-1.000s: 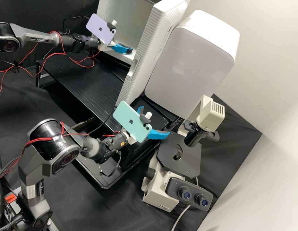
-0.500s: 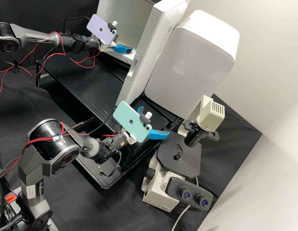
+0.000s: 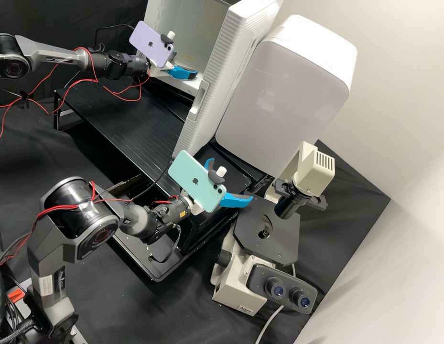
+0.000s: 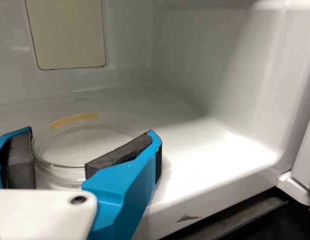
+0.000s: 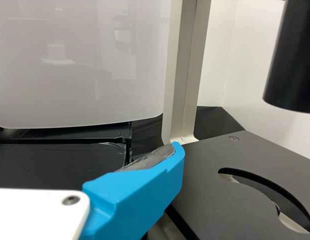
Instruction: Take the petri dish out of the incubator
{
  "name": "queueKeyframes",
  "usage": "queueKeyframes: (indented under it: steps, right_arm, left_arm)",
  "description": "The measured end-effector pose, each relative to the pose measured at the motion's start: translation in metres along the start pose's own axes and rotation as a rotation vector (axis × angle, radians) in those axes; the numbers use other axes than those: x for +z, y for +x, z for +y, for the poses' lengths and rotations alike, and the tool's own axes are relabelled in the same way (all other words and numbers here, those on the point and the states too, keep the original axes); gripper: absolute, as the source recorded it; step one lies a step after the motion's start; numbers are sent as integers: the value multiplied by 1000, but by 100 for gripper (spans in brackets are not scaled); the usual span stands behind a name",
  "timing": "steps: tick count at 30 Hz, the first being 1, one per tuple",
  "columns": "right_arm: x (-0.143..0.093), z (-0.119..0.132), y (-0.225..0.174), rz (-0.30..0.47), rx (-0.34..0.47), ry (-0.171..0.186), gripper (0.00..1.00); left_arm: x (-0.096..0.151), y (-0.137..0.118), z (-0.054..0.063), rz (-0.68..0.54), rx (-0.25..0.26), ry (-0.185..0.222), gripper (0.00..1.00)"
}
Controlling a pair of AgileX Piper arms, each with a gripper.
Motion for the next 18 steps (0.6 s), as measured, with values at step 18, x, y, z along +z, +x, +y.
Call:
queueKeyframes:
  steps: [18]
  right_arm:
    - [0,0,0,0,0,0,100]
  left_arm:
    - [3,-14,-7,-31,23,37,0]
